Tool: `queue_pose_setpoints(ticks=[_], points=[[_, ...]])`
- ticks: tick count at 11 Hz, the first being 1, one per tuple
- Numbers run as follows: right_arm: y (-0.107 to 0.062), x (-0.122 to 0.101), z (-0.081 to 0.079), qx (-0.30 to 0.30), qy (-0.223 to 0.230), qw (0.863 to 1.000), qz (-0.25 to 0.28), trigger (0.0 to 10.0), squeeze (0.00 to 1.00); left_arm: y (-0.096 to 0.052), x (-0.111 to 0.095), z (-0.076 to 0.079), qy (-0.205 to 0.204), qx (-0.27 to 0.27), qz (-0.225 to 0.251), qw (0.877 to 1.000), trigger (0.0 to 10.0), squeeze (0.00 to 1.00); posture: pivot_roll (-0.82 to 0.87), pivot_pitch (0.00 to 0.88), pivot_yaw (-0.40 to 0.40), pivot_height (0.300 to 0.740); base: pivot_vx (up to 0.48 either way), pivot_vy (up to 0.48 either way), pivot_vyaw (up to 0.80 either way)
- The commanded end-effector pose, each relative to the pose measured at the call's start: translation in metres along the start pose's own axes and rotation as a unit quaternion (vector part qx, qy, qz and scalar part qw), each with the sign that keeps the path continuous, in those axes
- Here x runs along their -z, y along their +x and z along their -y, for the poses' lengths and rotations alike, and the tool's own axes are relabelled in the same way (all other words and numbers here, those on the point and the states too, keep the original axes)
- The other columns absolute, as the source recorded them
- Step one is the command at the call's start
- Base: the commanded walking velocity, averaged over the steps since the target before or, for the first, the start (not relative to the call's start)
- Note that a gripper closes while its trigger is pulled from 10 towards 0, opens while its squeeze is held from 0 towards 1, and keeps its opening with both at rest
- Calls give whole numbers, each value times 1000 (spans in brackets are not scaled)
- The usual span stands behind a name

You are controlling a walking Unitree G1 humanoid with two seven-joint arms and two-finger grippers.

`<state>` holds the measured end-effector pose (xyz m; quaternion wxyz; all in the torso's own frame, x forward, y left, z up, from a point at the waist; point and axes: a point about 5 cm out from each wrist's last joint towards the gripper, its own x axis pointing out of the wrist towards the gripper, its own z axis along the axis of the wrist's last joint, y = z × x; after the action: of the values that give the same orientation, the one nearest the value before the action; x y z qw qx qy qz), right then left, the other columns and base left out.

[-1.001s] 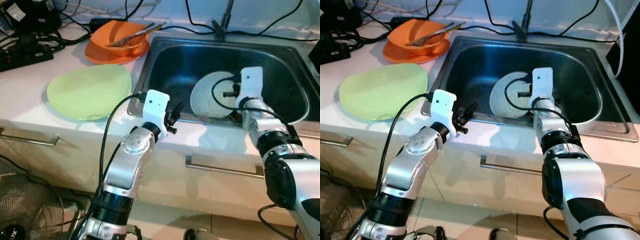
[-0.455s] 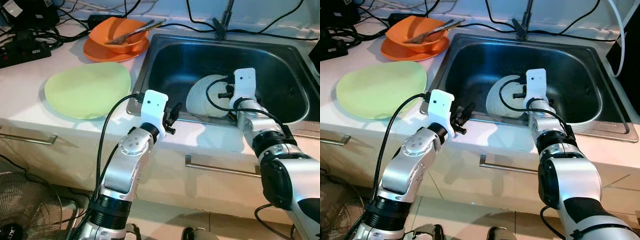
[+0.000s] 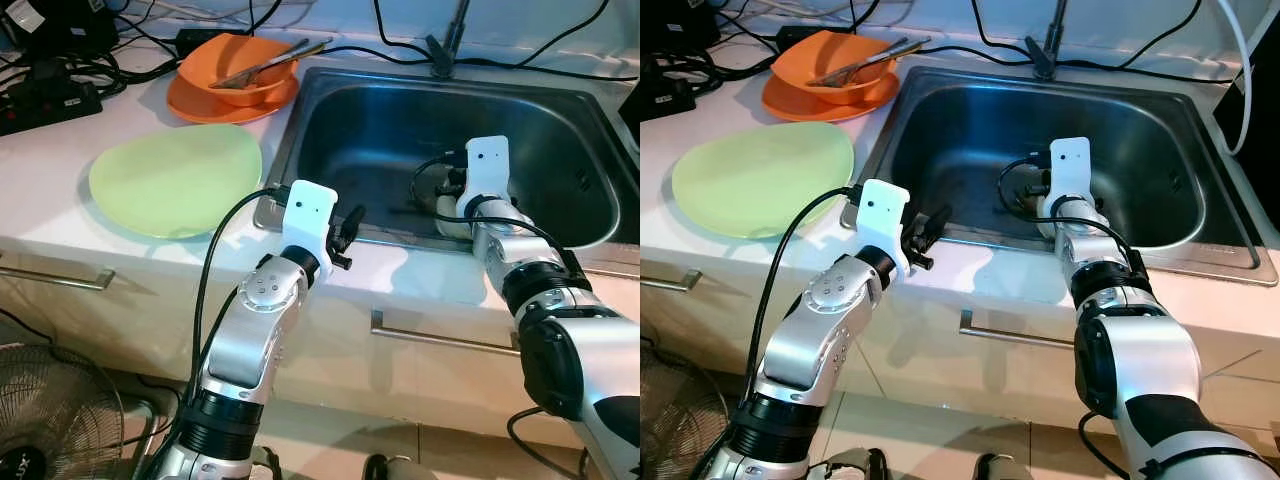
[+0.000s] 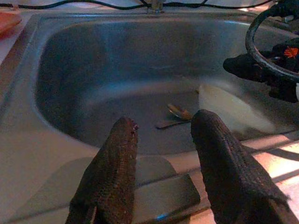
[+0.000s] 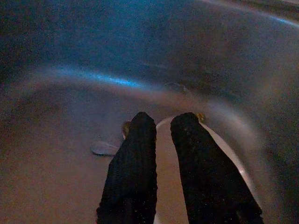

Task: Kitchen organization

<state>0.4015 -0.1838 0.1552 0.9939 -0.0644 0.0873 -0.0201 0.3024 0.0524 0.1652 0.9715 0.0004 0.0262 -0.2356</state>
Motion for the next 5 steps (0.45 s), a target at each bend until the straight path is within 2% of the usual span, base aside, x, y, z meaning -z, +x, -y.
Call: queue_pose_setpoints(ticks=[1,2,3,5], points=[[1,-19,-3,-9,2,998,55,10000,0,-1,13,-3,0,-14,-25,1000,10000,0,117,130,-6,740,0,0,0],[0,-36,-6,-17,16,994,111,10000,0,0,8,-8,12,-32,2,999,10000,0,104,128,-7,740,0,0,0],[-2,-45,-7,-25,26,989,144,10000,0,1,4,-11,23,-44,19,999,10000,0,92,126,-6,740,0,0,0],[-16,-69,-10,-48,36,967,248,10000,0,3,-3,-23,57,-80,61,993,10000,0,53,111,-9,740,0,0,0]])
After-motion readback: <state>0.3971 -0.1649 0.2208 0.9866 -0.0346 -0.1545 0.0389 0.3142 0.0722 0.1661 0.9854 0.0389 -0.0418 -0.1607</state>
